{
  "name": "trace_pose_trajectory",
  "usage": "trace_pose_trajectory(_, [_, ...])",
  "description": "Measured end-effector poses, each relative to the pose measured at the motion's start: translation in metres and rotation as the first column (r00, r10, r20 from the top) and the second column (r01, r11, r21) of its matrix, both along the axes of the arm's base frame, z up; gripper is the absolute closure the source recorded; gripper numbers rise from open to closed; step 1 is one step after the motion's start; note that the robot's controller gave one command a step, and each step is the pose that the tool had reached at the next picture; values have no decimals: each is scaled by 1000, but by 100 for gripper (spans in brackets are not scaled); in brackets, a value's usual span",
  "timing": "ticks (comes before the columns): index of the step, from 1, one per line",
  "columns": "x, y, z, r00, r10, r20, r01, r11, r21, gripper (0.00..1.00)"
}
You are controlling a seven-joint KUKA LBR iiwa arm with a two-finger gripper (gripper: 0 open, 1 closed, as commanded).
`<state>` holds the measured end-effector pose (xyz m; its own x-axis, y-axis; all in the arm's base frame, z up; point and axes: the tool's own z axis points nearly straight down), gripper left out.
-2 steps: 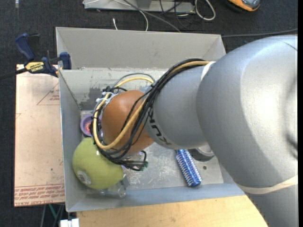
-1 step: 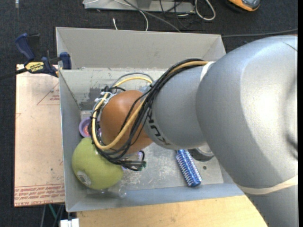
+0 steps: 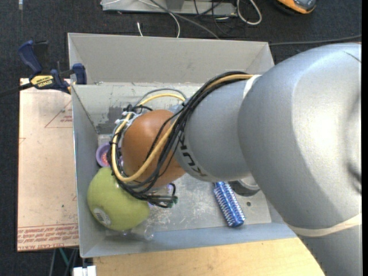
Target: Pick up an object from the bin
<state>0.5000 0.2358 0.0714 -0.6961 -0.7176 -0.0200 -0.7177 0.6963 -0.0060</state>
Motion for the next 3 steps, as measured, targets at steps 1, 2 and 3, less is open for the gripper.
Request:
trace_pose_trajectory(1, [0, 0, 0, 1000, 0, 0, 0, 1000, 0, 100])
trace_pose_trajectory(2, [0, 0, 0, 1000, 0, 0, 0, 1000, 0, 100])
trace_pose_trajectory(3, [0, -3, 0, 1000, 1, -4, -1, 1000, -8, 0])
